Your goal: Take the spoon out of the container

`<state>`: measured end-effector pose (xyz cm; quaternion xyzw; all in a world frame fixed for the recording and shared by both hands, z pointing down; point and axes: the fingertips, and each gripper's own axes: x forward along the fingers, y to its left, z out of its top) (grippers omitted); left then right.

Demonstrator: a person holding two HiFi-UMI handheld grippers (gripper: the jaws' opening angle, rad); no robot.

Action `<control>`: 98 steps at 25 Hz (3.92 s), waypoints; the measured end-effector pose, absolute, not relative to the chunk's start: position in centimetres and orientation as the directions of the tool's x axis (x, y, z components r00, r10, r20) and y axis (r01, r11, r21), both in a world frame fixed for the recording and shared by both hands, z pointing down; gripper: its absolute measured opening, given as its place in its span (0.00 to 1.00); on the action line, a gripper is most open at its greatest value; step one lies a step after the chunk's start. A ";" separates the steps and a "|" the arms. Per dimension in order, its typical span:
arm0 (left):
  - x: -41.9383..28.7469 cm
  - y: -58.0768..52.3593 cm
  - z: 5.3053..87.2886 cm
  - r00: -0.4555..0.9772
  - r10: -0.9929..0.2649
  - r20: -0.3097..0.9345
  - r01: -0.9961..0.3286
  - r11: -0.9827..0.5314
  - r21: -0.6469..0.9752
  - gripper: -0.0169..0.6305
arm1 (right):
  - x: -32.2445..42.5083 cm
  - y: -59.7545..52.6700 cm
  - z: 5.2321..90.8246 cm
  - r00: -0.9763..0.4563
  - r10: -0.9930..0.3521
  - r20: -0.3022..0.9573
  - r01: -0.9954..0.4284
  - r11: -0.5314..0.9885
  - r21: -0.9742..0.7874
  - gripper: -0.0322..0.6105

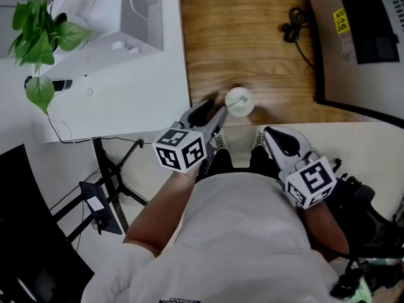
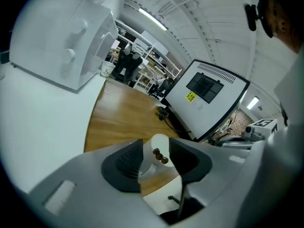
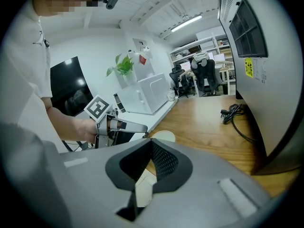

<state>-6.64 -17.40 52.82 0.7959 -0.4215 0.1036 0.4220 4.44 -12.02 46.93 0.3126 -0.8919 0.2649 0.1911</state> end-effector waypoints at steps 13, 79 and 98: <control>-5.1 -17.0 54.3 0.640 -0.520 0.566 -0.761 -0.326 0.561 0.30 | 5.0 -12.0 47.3 -0.722 -0.461 0.516 -0.670 0.653 -0.354 0.06; -10.8 -10.8 40.8 0.737 -0.605 0.300 -0.673 -0.618 0.408 0.11 | 2.1 -8.3 41.2 -0.637 -0.641 0.429 -0.767 0.586 -0.262 0.06; -8.5 -1.2 38.1 0.615 -0.746 0.256 -0.770 -0.498 0.399 0.11 | 5.0 -0.5 38.0 -0.740 -0.544 0.396 -0.644 0.743 -0.182 0.06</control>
